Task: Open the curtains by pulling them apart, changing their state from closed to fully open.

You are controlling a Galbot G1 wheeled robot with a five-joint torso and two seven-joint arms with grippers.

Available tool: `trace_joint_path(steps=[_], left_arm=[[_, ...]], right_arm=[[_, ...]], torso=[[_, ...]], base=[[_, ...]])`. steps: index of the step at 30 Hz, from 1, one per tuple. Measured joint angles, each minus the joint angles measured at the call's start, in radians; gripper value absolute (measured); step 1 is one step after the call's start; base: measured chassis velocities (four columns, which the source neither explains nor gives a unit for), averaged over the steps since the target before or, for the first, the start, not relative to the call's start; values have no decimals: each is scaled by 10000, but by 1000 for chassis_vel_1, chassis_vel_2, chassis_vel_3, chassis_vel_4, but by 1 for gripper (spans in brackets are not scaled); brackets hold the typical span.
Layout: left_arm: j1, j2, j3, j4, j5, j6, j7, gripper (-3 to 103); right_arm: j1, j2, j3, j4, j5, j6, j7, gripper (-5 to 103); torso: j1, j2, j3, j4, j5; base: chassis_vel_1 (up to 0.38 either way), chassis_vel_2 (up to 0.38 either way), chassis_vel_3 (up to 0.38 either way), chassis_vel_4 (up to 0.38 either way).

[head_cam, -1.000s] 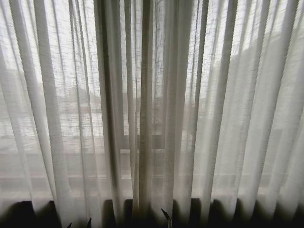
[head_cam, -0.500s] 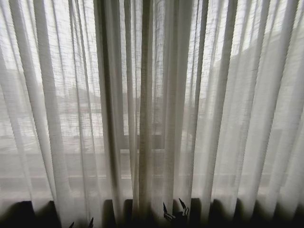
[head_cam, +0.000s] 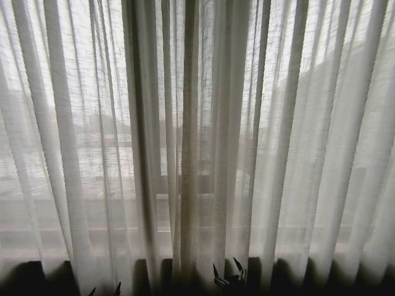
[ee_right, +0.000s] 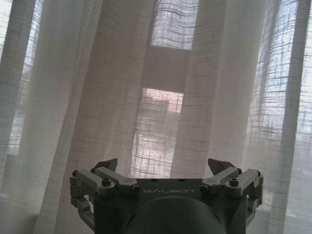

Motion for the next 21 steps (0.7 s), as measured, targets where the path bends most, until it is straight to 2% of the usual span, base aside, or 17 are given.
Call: trace_joint_path(steps=[6, 16, 21], left_arm=[[-8, -2, 4, 31, -1, 3, 3, 100], [-5, -5, -13, 57, -7, 3, 7, 100], [-4, -23, -8, 82, -6, 1, 9, 100]], right_arm=[[-24, 0, -177, 26, -79, 22, -10, 100], [-47, 4, -405, -38, -37, 119, -10, 100], [-75, 5, -312, -147, 164, 275, -73, 100]], torso=[[-1, 0, 0, 1, 1], [-1, 1, 0, 3, 0], [1, 1, -1, 3, -6]], base=[[65, 61, -65, -61], [182, 161, -159, -156], [85, 93, -104, -97]])
